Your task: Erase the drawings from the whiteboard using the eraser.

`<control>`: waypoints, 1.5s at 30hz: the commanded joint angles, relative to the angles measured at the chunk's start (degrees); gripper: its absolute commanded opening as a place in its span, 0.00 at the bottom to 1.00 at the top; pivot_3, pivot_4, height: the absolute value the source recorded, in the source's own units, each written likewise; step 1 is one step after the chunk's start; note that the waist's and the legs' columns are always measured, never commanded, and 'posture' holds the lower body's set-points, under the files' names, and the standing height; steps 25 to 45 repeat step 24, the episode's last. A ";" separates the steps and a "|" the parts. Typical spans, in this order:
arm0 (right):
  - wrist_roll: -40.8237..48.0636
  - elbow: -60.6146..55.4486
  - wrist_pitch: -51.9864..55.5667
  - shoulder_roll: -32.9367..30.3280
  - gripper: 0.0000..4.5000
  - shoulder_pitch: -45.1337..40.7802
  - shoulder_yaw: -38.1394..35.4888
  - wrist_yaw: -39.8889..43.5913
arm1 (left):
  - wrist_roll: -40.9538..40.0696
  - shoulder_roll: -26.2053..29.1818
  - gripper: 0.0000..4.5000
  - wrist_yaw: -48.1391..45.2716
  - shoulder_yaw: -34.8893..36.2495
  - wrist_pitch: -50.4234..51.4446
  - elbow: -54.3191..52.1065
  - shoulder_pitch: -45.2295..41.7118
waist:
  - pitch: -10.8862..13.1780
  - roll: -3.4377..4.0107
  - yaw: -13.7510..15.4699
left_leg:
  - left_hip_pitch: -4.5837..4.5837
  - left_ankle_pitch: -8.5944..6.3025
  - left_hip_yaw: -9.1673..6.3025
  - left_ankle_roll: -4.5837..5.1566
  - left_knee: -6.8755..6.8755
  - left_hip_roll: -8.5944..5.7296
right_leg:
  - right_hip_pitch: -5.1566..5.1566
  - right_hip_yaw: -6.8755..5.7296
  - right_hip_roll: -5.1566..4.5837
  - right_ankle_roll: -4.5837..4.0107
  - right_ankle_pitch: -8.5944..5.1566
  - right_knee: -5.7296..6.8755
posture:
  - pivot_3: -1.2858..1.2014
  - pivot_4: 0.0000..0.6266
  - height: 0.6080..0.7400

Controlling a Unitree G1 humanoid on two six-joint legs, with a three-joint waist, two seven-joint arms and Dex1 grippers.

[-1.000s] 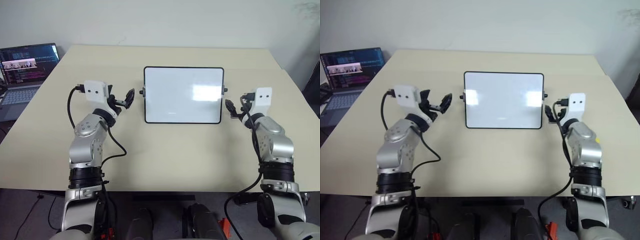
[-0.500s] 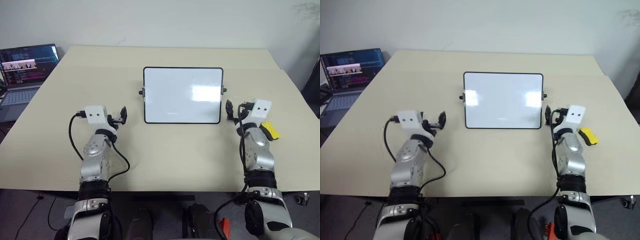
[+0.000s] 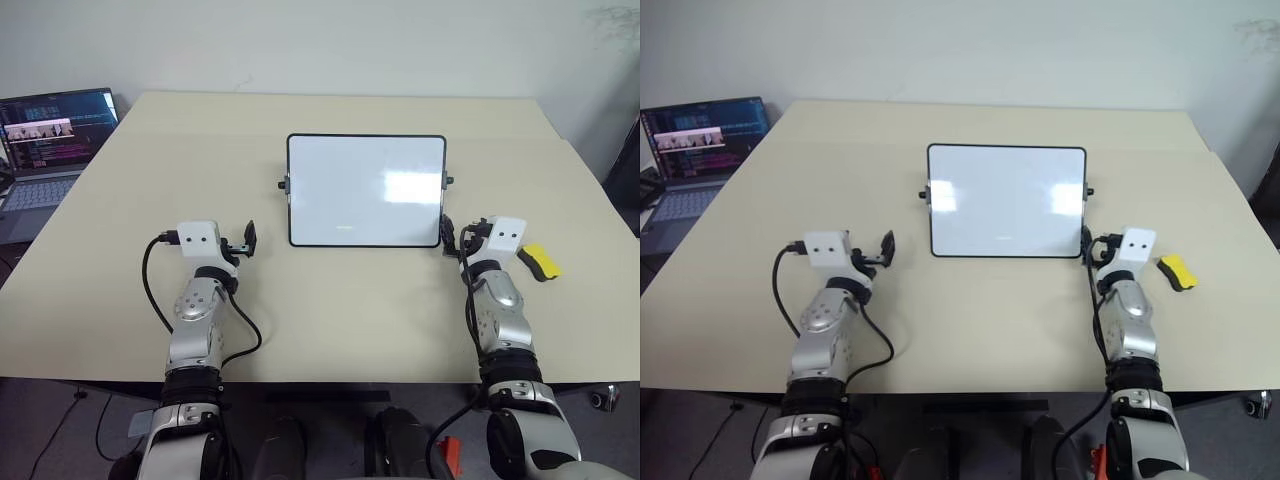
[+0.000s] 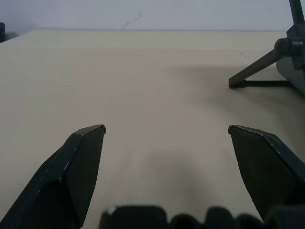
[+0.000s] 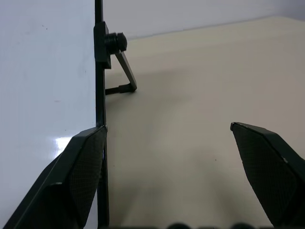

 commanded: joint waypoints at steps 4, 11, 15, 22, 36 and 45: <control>-1.67 -1.21 -1.14 -0.53 0.99 0.58 1.28 -2.29 | -1.16 0.11 1.00 -1.64 -0.25 -0.87 -1.58 -0.23 | 0.00 0.00 0.00 | 0.00 0.00 0.00 0.00 0.00 0.00 | 0.00 0.00 0.00 0.00 0.00 0.00 | 0.52 0.24 1.00; -0.22 0.93 -0.66 1.26 0.99 0.13 0.95 -3.11 | -1.62 0.94 1.00 -2.74 -0.01 -0.45 -2.56 -0.45 | 0.00 0.00 -0.11 | 0.01 0.00 0.00 0.00 -0.01 0.00 | 0.00 0.00 0.00 0.00 0.00 0.00 | 0.52 0.24 1.00; -0.80 0.40 -0.77 1.26 0.99 -0.47 1.25 -4.45 | -2.07 2.17 1.00 -3.47 0.64 0.07 -2.89 -0.49 | 0.00 0.00 -0.13 | 0.01 0.00 0.00 0.00 -0.01 0.00 | 0.00 0.00 0.00 0.00 0.00 0.00 | 0.52 0.24 1.00; -2.59 -2.20 0.08 0.98 0.99 1.15 4.24 -3.51 | -2.62 3.27 1.00 -3.06 1.92 1.20 -5.01 2.44 | 0.00 0.00 -0.63 | 0.01 0.00 0.00 0.00 -0.01 0.00 | 0.00 0.01 0.00 0.00 0.00 -0.02 | 0.52 0.24 1.00; -2.39 -3.53 1.03 1.56 0.99 1.62 4.52 -3.82 | -3.19 3.81 1.00 -3.48 2.27 2.13 -6.32 2.96 | 0.00 0.00 -0.79 | 0.01 0.00 0.00 0.00 -0.03 0.01 | 0.00 0.01 0.00 0.00 -0.01 -0.02 | 0.52 0.24 1.00; -2.39 -3.53 1.03 1.56 0.99 1.62 4.52 -3.82 | -3.19 3.81 1.00 -3.48 2.27 2.13 -6.32 2.96 | 0.00 0.00 -0.79 | 0.01 0.00 0.00 0.00 -0.03 0.01 | 0.00 0.01 0.00 0.00 -0.01 -0.02 | 0.52 0.24 1.00</control>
